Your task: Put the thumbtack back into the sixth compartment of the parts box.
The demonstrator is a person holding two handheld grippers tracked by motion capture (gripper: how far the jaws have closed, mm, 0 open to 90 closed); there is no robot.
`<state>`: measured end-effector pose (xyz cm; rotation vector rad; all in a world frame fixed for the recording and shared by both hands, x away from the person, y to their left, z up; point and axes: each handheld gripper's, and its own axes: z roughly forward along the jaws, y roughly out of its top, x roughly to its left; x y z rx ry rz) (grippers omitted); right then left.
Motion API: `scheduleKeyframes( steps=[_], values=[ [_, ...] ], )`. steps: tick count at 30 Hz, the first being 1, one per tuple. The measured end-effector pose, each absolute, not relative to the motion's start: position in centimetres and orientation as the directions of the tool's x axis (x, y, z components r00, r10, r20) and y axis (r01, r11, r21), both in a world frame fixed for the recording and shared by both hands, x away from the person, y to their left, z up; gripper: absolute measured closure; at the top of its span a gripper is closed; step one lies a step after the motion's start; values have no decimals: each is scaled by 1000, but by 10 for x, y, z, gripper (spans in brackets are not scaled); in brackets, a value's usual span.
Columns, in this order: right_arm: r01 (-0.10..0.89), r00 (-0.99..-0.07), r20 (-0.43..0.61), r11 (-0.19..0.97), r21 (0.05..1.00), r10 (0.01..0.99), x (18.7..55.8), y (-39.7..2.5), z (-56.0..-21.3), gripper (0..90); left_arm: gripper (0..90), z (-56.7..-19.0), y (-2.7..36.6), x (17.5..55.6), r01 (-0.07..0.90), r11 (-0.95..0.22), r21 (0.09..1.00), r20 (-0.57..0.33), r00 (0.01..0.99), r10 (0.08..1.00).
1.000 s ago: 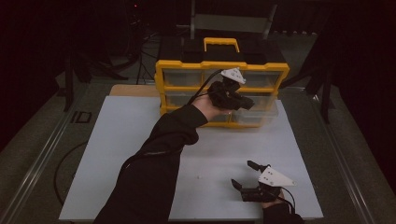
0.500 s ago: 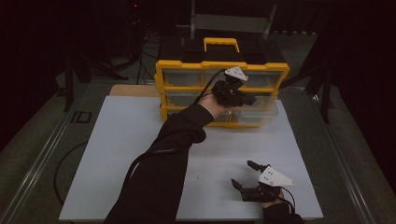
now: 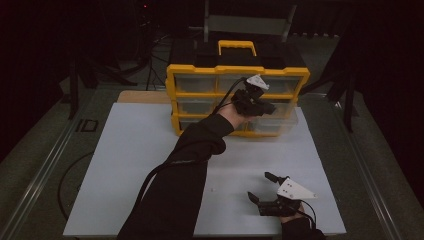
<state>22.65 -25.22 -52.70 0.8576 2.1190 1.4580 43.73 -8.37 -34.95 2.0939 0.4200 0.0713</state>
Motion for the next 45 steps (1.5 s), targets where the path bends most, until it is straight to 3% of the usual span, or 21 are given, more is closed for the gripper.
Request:
scheduleKeyframes(
  steps=[4, 11, 21, 33, 35, 37, 45],
  values=[
    [250, -718, 1, 257, 933, 696, 227, -252, -527, 100, 835, -353, -84, 438, 276, -479, 833, -120, 936, 330],
    [249, -718, 0, 257, 934, 696, 227, -252, -527, 100, 568, -351, -80, 438, 298, -466, 833, -132, 925, 355],
    [249, -718, 0, 258, 934, 696, 227, -252, -527, 100, 371, -347, -71, 429, 293, -467, 835, -125, 925, 358],
    [249, -716, -1, 257, 934, 699, 228, -252, -528, 100, 202, -351, -33, 414, 298, -466, 833, -136, 927, 349],
    [254, -717, 5, 254, 933, 697, 228, -252, -529, 100, 143, -354, -27, 413, 297, -476, 828, -144, 933, 331],
    [254, -718, 5, 254, 933, 697, 228, -253, -530, 101, 28, -357, -21, 412, 293, -482, 825, -157, 940, 303],
    [253, -715, 5, 252, 934, 699, 228, -253, -529, 100, 20, -363, -2, 400, 280, -488, 826, -150, 946, 289]
  ],
)
